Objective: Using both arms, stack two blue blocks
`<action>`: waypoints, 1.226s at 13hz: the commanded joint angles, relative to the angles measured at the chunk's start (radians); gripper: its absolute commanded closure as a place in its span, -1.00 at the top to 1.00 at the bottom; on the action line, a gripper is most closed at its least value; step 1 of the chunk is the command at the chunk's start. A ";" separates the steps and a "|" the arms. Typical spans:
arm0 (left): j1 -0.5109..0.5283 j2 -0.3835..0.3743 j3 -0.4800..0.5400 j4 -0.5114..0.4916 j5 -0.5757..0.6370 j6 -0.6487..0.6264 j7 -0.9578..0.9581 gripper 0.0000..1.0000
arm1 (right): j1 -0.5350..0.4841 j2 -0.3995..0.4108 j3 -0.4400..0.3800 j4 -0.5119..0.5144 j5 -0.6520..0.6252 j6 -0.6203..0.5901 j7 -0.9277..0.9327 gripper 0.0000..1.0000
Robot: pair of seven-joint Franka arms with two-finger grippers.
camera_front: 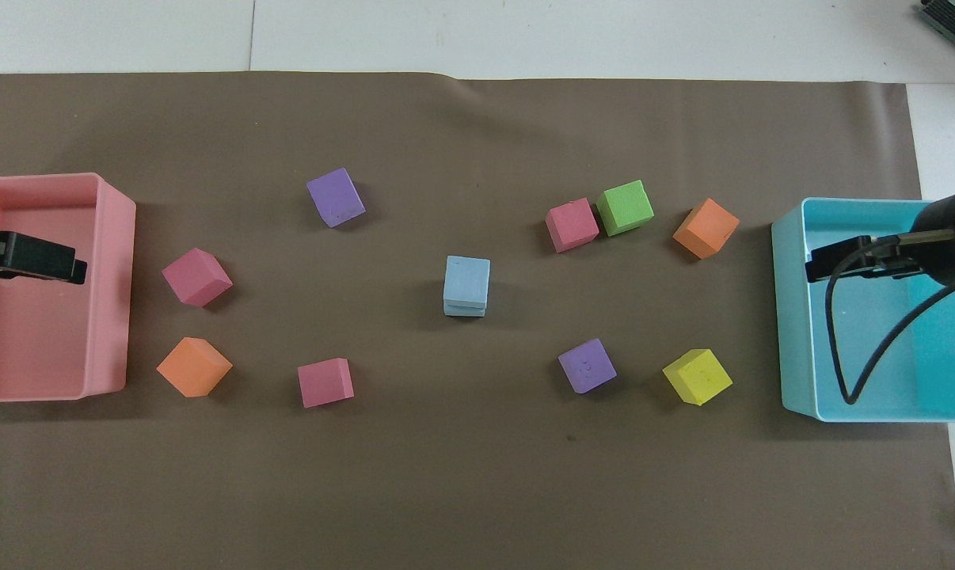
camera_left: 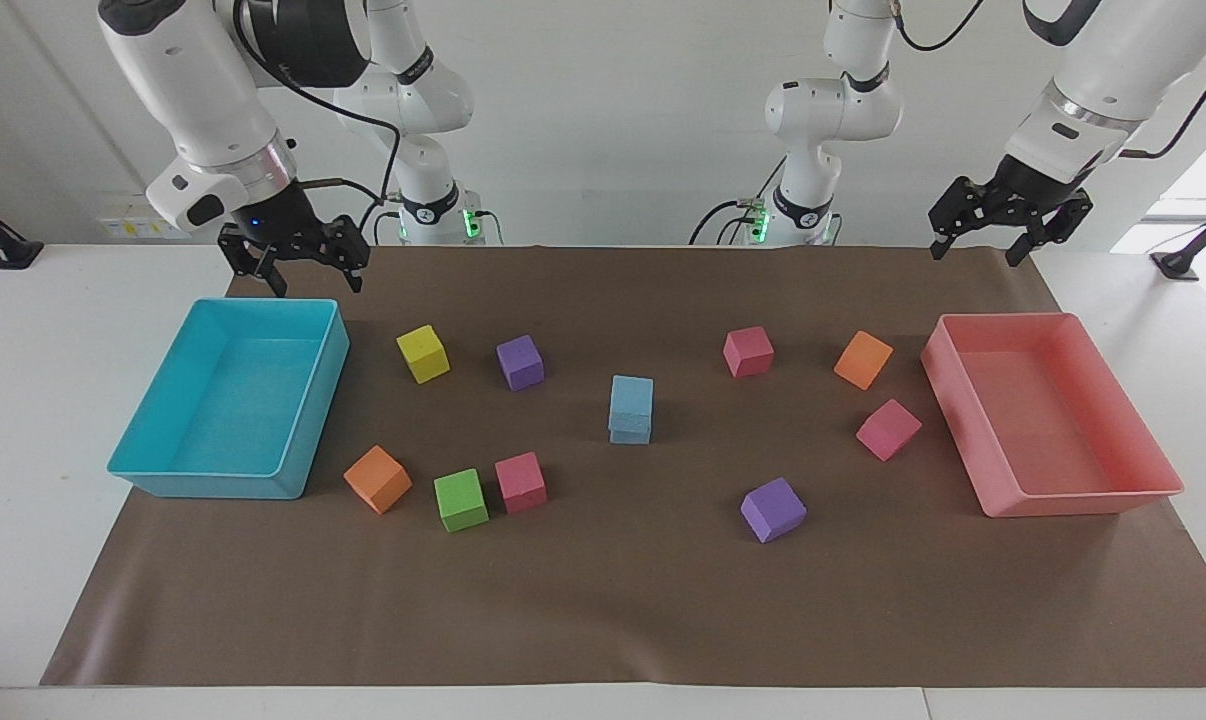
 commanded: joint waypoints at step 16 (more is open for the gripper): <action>0.013 -0.027 -0.013 -0.013 0.056 -0.030 0.009 1.00 | -0.012 -0.044 0.013 0.040 -0.062 -0.078 -0.003 1.00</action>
